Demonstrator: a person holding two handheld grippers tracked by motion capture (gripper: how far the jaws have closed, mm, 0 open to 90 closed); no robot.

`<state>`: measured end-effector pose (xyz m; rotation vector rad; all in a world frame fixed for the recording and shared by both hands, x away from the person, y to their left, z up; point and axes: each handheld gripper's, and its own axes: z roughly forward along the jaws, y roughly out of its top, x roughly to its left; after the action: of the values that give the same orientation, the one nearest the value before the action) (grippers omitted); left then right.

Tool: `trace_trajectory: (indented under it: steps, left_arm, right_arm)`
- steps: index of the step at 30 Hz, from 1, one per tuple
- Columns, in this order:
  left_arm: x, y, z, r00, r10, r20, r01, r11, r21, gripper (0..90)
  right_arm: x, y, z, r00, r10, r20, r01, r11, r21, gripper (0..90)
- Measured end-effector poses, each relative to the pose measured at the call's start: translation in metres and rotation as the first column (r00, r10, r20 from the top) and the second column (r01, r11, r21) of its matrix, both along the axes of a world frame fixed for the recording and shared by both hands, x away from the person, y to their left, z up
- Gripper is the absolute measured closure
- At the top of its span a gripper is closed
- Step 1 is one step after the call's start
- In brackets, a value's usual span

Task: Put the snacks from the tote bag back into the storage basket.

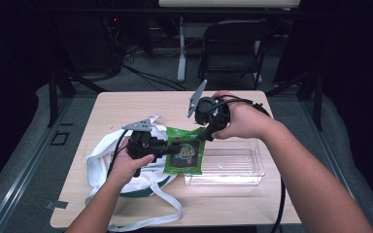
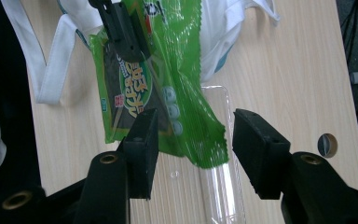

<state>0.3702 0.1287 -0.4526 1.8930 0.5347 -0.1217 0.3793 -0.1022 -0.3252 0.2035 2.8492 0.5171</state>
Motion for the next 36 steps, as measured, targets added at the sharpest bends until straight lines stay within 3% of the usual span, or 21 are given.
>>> trace_trajectory:
  steps: [17,36]
  left_arm:
    - [-0.007,-0.010,0.002,0.9986,-0.040,0.035,0.040,0.9991,-0.012,72.2]
    - [-0.010,-0.013,0.003,0.9974,-0.056,0.046,0.056,0.9983,-0.015,72.3]
  right_arm:
    - [-0.002,0.022,-0.016,0.9958,0.060,-0.070,-0.065,0.995,-0.069,52.8]
    - [-0.001,0.031,-0.034,0.9830,0.068,-0.170,-0.090,0.988,-0.124,56.9]
